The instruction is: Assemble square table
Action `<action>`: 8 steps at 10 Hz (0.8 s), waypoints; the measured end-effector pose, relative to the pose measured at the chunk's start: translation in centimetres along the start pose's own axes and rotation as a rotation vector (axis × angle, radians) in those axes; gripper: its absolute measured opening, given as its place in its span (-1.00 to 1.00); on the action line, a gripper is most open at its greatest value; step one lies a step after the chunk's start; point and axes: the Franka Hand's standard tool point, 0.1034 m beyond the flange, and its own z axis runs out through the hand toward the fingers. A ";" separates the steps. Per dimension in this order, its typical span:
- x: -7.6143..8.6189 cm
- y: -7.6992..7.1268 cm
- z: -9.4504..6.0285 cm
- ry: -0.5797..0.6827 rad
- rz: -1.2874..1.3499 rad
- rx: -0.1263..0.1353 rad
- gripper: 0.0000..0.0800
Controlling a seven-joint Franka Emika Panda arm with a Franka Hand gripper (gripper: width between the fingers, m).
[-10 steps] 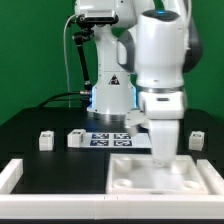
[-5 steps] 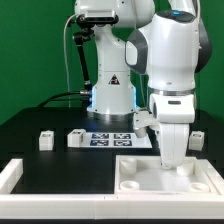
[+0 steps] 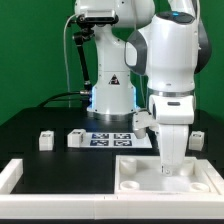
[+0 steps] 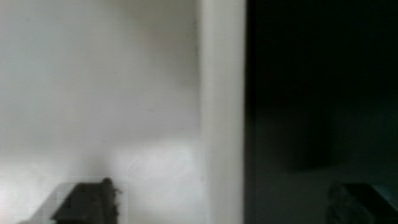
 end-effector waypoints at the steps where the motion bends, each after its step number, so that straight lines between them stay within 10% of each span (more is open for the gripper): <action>1: 0.0 0.0 0.0 0.000 0.000 0.000 0.58; 6: 0.0 0.0 -0.1 0.000 0.009 -0.002 0.62; 8: 0.3 -1.1 -2.9 -0.013 0.187 -0.023 0.62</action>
Offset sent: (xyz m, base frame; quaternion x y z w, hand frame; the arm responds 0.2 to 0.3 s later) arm 0.0000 0.0000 0.0000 0.0000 0.0000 0.0000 1.0000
